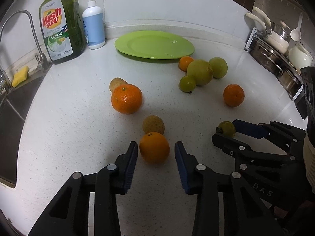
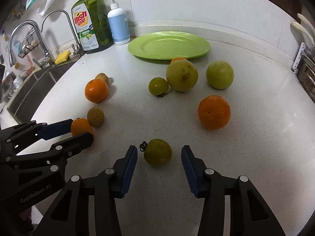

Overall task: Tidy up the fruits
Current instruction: 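Grasp a mandarin with the left tool while the right tool grasps a small green fruit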

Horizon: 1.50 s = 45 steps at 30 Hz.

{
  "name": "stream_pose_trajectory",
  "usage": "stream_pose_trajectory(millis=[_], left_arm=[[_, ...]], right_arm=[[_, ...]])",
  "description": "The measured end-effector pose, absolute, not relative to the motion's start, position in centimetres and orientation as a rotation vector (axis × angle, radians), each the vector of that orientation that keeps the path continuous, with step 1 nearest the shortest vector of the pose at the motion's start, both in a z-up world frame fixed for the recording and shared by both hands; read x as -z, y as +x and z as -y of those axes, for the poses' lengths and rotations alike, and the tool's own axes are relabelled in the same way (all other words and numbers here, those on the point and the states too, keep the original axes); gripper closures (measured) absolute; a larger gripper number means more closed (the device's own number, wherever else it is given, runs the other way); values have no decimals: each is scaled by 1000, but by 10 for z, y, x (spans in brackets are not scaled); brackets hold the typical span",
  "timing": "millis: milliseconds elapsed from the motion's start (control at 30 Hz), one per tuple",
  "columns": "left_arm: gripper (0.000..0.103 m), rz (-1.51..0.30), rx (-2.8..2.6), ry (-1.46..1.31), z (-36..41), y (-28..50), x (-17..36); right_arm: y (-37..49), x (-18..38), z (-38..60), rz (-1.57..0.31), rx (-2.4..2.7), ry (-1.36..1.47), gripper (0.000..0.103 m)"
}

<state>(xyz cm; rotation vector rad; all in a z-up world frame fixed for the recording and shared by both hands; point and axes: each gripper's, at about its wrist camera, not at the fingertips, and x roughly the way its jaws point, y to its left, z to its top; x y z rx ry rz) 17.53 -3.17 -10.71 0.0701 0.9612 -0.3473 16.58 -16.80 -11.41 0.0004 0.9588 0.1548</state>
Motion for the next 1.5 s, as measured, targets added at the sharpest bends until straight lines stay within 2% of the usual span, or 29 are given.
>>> stream_pose_trajectory(millis=[167,300,733,1500], left_arm=[[72,-970,352,63,31,177,110],[72,-967,359,58,31,176,110],[72,-917,355,76,28,171,96],[72,-743,367,98,25,202,24]], right_arm=[[168,116,165,-969,-169,-3,68],[167,116,164,-968,-169,-12,71],[159,100,159,-917,-183,-31,72],[175,33,163,-737,-143,13,72]])
